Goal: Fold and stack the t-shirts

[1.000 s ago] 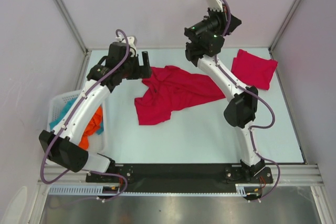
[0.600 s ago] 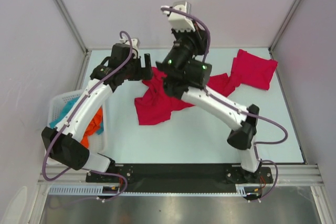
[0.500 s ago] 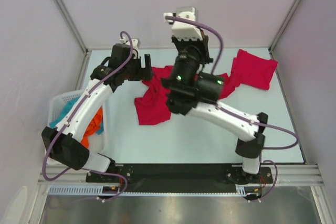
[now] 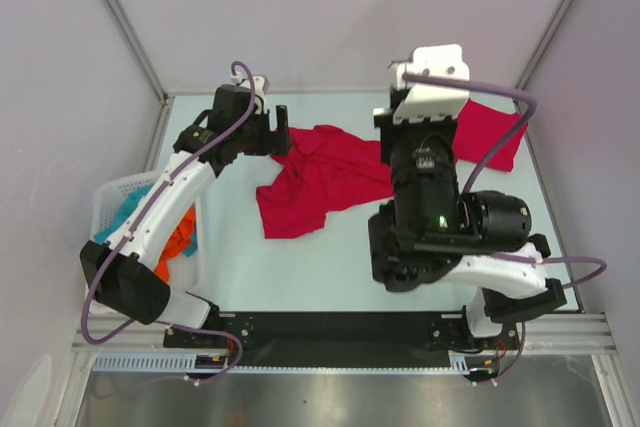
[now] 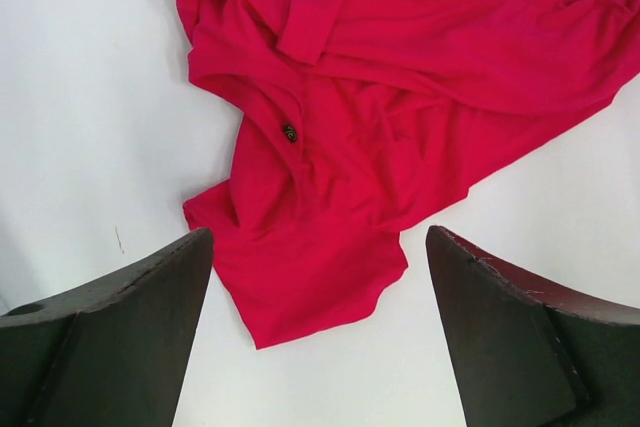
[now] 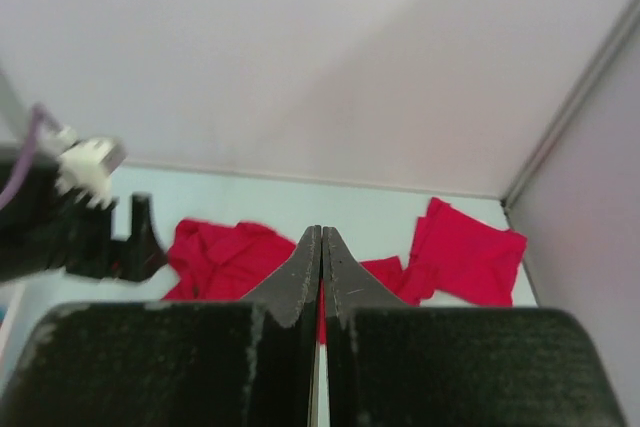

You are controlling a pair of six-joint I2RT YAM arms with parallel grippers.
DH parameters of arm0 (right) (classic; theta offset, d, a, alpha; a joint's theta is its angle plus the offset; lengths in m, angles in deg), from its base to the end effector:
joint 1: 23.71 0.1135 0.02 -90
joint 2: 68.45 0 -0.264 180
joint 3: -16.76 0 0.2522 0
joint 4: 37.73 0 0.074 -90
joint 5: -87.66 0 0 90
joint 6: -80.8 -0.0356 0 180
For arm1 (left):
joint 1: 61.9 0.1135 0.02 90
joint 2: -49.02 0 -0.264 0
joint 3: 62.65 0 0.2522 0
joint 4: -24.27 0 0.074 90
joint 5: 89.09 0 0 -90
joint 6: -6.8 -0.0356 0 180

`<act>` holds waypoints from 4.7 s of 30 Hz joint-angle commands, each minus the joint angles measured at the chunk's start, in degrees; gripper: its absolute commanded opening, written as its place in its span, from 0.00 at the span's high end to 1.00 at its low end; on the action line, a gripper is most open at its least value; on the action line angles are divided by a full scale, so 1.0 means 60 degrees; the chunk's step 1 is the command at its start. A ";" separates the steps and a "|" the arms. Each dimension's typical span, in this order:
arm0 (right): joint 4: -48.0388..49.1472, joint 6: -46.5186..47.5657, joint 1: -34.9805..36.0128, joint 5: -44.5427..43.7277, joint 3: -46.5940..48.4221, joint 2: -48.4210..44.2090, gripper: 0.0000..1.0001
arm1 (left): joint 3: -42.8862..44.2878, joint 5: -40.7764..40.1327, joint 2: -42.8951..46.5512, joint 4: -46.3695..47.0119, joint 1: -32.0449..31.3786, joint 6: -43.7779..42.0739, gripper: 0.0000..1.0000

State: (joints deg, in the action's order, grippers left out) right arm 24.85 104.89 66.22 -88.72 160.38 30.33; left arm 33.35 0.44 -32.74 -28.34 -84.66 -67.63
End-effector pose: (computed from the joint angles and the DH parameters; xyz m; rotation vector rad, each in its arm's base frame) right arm 0.0358 0.2163 0.6250 -0.0723 1.5098 -0.1091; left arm 0.2883 -0.1206 0.3688 0.1375 2.2599 -0.3508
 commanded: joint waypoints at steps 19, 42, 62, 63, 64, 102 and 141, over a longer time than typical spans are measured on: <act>-0.9336 -1.5531 0.9369 -0.2418 -0.6259 -0.7439 1.00 | 0.0034 -0.0258 0.0105 0.0103 -0.0044 -0.0237 0.09; -0.8189 -1.5431 1.5305 -0.2418 -0.6294 -0.7061 0.00 | 0.0122 -0.0214 0.0164 0.0030 -0.0161 -0.0105 0.10; -0.3099 -0.6888 1.5319 -0.2418 0.3282 0.0906 0.00 | 0.0386 -0.0127 0.0047 0.0059 -0.0541 0.0085 0.10; -0.3113 -0.6493 1.5334 -0.2418 0.3781 0.1127 0.00 | 0.0386 -0.0156 0.0061 0.0059 -0.0556 0.0100 0.10; -0.3113 -0.6402 1.5319 -0.2433 0.3989 0.1274 0.00 | 0.0371 -0.0156 0.0091 0.0059 -0.0586 0.0100 0.11; -0.2088 -1.5580 1.5319 -0.2403 -0.4229 -0.4665 0.00 | 0.0327 -0.0025 0.0369 0.0264 -0.0644 0.0159 0.11; -1.5029 -1.4425 1.4308 1.6235 -0.2822 -0.6459 0.00 | 0.0005 0.0298 0.0530 0.0586 -0.0630 0.0188 0.11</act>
State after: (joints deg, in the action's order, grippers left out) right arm -50.93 9.74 152.32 -16.18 138.15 -11.41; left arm 33.28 1.29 -30.84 -26.86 -88.14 -67.17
